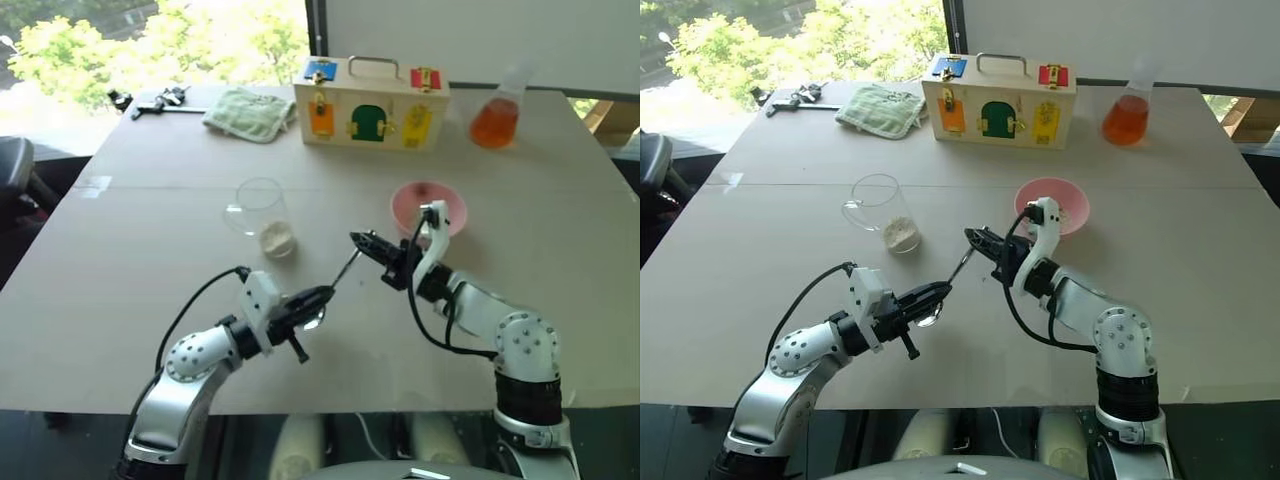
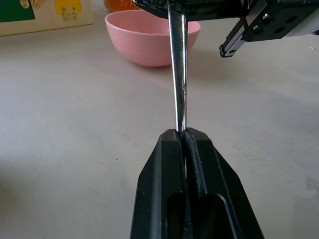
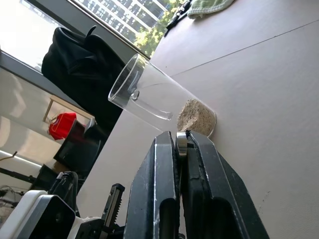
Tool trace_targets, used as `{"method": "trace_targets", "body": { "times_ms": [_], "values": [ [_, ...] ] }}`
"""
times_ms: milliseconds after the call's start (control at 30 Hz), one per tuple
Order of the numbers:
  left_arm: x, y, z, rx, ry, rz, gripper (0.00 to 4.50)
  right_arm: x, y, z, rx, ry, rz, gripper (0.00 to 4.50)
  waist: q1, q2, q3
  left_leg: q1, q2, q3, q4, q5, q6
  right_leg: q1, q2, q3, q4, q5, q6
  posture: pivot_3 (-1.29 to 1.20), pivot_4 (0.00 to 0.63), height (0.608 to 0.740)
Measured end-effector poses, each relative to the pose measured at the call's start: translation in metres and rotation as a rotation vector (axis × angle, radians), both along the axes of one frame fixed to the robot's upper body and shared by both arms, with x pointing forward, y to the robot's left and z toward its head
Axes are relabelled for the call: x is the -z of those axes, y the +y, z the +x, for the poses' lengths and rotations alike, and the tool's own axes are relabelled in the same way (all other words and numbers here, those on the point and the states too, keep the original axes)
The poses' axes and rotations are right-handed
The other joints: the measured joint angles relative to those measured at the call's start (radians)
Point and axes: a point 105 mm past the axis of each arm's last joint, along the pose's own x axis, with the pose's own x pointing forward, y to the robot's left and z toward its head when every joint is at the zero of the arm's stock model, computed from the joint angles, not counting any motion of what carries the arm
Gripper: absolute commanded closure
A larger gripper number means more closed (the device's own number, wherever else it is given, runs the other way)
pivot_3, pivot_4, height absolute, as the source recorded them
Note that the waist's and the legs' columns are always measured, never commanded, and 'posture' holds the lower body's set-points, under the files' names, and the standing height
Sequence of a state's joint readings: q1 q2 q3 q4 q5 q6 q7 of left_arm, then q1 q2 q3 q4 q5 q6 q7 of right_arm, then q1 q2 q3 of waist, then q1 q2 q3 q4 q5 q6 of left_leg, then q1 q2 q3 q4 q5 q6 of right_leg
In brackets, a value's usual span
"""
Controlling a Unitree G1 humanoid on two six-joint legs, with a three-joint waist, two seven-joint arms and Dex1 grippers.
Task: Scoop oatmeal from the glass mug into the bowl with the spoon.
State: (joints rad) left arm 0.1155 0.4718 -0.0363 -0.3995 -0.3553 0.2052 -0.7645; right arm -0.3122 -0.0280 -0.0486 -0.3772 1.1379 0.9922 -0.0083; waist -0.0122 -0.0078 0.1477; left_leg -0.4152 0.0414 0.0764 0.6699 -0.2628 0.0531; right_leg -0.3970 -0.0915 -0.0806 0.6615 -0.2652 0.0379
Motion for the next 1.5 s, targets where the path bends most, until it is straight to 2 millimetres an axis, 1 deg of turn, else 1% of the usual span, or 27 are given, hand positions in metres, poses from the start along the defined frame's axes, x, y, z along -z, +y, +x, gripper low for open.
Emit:
{"method": "trace_targets", "body": {
  "times_ms": [267, 333, 367, 433, 467, 600, 633, 700, 800, 867, 933, 967, 1000, 1067, 1100, 1133, 1167, 1200, 1300, 1333, 1400, 1500],
  "values": [
    [-0.001, -0.001, 0.004, -0.016, 0.004, -0.010, 4.50, 0.000, -0.002, 0.002, 0.014, 0.002, 0.005, 4.43, 0.000, 0.000, 0.000, 0.000, 0.000, 0.000, 0.000, 0.000, 0.000, 0.000, 0.000, 0.000, 0.000, 0.000, 0.000, 0.00, 0.150, 0.740],
    [0.000, -0.001, 0.004, -0.017, 0.029, -0.027, 3.83, 0.000, -0.001, 0.003, 0.017, 0.012, 0.003, 4.50, -0.001, 0.000, 0.000, 0.000, 0.000, 0.000, 0.000, 0.000, 0.000, 0.000, 0.000, 0.000, 0.000, 0.000, 0.000, 0.00, 0.150, 0.740],
    [0.000, 0.001, 0.004, -0.022, 0.034, -0.034, 3.59, 0.000, -0.002, 0.003, 0.017, 0.013, 0.003, 4.50, -0.001, 0.000, 0.000, 0.000, 0.000, 0.000, 0.000, 0.000, 0.000, 0.000, 0.000, 0.000, 0.000, 0.000, 0.000, 0.00, 0.150, 0.740],
    [-0.003, 0.008, 0.007, -0.049, 0.029, -0.037, 2.72, -0.002, -0.003, 0.005, 0.020, 0.024, 0.012, 4.50, -0.001, 0.000, 0.000, 0.000, 0.000, 0.000, 0.000, 0.000, 0.000, 0.000, 0.000, 0.000, 0.000, 0.000, 0.000, 0.00, 0.150, 0.740],
    [-0.005, 0.011, 0.009, -0.069, 0.017, -0.032, 2.18, -0.003, -0.003, 0.006, 0.018, 0.029, 0.016, 4.50, -0.001, 0.000, 0.000, 0.000, 0.000, 0.000, 0.000, 0.000, 0.000, 0.000, 0.000, 0.000, 0.000, 0.000, 0.000, 0.00, 0.150, 0.740],
    [-0.009, 0.024, 0.014, -0.152, -0.037, -0.002, 0.27, -0.006, -0.005, 0.007, 0.015, 0.061, 0.034, 4.50, 0.000, 0.000, 0.000, 0.000, 0.000, 0.000, 0.000, 0.000, 0.000, 0.000, 0.000, 0.000, 0.000, 0.000, 0.000, 0.00, 0.150, 0.740],
    [-0.008, 0.026, 0.012, -0.163, -0.034, -0.001, 0.07, -0.007, -0.006, 0.008, 0.020, 0.069, 0.037, 4.50, -0.001, 0.000, 0.000, 0.000, 0.000, 0.000, 0.000, 0.000, 0.000, 0.000, 0.000, 0.000, 0.000, 0.000, 0.000, 0.00, 0.150, 0.740],
    [-0.006, 0.032, 0.004, -0.182, -0.023, -0.001, 0.07, -0.009, -0.013, 0.012, 0.039, 0.076, 0.028, 4.50, -0.003, 0.000, 0.000, 0.000, 0.001, 0.001, 0.000, 0.000, 0.000, 0.000, 0.000, 0.001, 0.000, 0.000, 0.000, 0.00, 0.150, 0.740],
    [-0.019, 0.045, -0.006, -0.234, -0.047, -0.038, 0.07, -0.012, -0.029, 0.020, 0.092, 0.077, 0.015, 4.50, -0.001, 0.000, 0.000, 0.000, 0.001, 0.001, 0.000, 0.000, 0.000, 0.000, -0.001, 0.001, -0.001, 0.000, 0.000, 0.00, 0.150, 0.740],
    [-0.030, 0.059, -0.014, -0.294, -0.062, -0.049, 0.07, -0.015, -0.041, 0.024, 0.127, 0.071, 0.015, 4.50, -0.001, 0.001, 0.001, 0.000, 0.001, 0.001, -0.001, 0.000, 0.000, 0.000, -0.001, 0.001, 0.000, 0.000, 0.000, 0.00, 0.150, 0.740],
    [-0.029, 0.067, -0.016, -0.338, -0.055, -0.033, 0.07, -0.016, -0.047, 0.026, 0.146, 0.068, 0.015, 4.50, 0.000, 0.001, 0.001, 0.000, 0.000, 0.001, -0.001, 0.000, 0.000, 0.000, -0.001, 0.001, -0.001, 0.000, 0.000, 0.00, 0.150, 0.740],
    [-0.027, 0.076, -0.016, -0.383, -0.044, -0.021, 0.07, -0.017, -0.048, 0.027, 0.148, 0.067, 0.015, 4.50, -0.001, 0.001, 0.001, 0.000, 0.000, 0.000, -0.001, 0.000, 0.000, 0.000, -0.001, 0.000, 0.000, 0.000, 0.000, 0.00, 0.150, 0.740],
    [-0.024, 0.089, -0.015, -0.442, -0.033, -0.012, 0.07, -0.017, -0.049, 0.027, 0.152, 0.067, 0.017, 4.50, -0.002, 0.001, 0.001, 0.000, 0.001, 0.001, -0.001, 0.000, 0.000, 0.000, 0.000, 0.001, 0.000, 0.000, 0.000, 0.00, 0.150, 0.740],
    [-0.024, 0.116, -0.012, -0.561, -0.028, -0.004, 0.07, -0.018, -0.051, 0.028, 0.162, 0.066, 0.027, 4.50, -0.002, 0.001, 0.001, 0.000, 0.002, 0.000, -0.001, 0.000, 0.000, 0.000, 0.001, 0.000, 0.000, 0.000, 0.000, 0.00, 0.150, 0.740],
    [-0.026, 0.133, -0.011, -0.635, -0.038, 0.001, 0.07, -0.019, -0.052, 0.028, 0.167, 0.067, 0.030, 4.50, -0.002, 0.001, 0.001, 0.000, 0.002, 0.000, -0.001, 0.000, 0.000, 0.000, 0.001, 0.000, 0.000, 0.000, 0.000, 0.00, 0.150, 0.740],
    [-0.028, 0.144, -0.009, -0.681, -0.051, 0.000, 0.07, -0.019, -0.052, 0.029, 0.170, 0.070, 0.031, 4.50, -0.001, 0.002, 0.001, 0.000, 0.002, 0.000, -0.001, 0.000, 0.000, 0.000, 0.001, 0.000, 0.000, 0.000, 0.000, 0.00, 0.150, 0.740],
    [-0.030, 0.148, -0.006, -0.699, -0.057, 0.001, 0.07, -0.019, -0.051, 0.029, 0.170, 0.072, 0.034, 4.50, 0.002, 0.002, 0.001, 0.000, 0.002, 0.000, -0.001, 0.000, 0.000, 0.000, 0.001, 0.000, -0.001, 0.000, 0.000, 0.00, 0.150, 0.740],
    [-0.030, 0.159, 0.004, -0.743, -0.069, 0.021, 0.07, -0.020, -0.047, 0.029, 0.161, 0.070, 0.039, 4.50, 0.006, 0.002, 0.001, 0.000, 0.001, 0.000, -0.001, 0.000, 0.000, 0.000, 0.000, -0.001, 0.000, 0.000, 0.000, 0.00, 0.150, 0.740],
    [-0.036, 0.174, 0.027, -0.804, -0.114, 0.060, 0.07, -0.023, -0.039, 0.028, 0.136, 0.063, 0.044, 4.50, 0.007, 0.001, 0.001, 0.000, 0.000, 0.000, 0.000, 0.000, 0.000, 0.000, 0.001, -0.001, 0.000, 0.000, 0.000, 0.00, 0.150, 0.740],
    [-0.038, 0.174, 0.034, -0.802, -0.133, 0.067, 0.07, -0.024, -0.039, 0.028, 0.135, 0.063, 0.045, 4.50, 0.007, 0.001, 0.001, 0.000, 0.000, 0.000, 0.000, 0.000, 0.000, 0.000, 0.000, -0.001, 0.000, 0.000, 0.000, 0.00, 0.150, 0.740],
    [-0.041, 0.167, 0.051, -0.772, -0.158, 0.064, 0.07, -0.024, -0.039, 0.029, 0.142, 0.063, 0.049, 4.50, 0.006, 0.000, 0.001, -0.001, 0.000, 0.001, 0.000, 0.000, 0.000, 0.000, -0.001, 0.000, -0.001, 0.000, 0.000, 0.00, 0.150, 0.740],
    [-0.040, 0.158, 0.065, -0.721, -0.169, 0.065, 0.07, -0.024, -0.039, 0.029, 0.147, 0.062, 0.048, 4.50, 0.000, 0.000, 0.001, -0.001, 0.000, 0.002, -0.001, 0.002, -0.004, -0.001, -0.001, 0.000, -0.001, 0.000, 0.000, 0.00, 0.150, 0.740]
  ]
}}
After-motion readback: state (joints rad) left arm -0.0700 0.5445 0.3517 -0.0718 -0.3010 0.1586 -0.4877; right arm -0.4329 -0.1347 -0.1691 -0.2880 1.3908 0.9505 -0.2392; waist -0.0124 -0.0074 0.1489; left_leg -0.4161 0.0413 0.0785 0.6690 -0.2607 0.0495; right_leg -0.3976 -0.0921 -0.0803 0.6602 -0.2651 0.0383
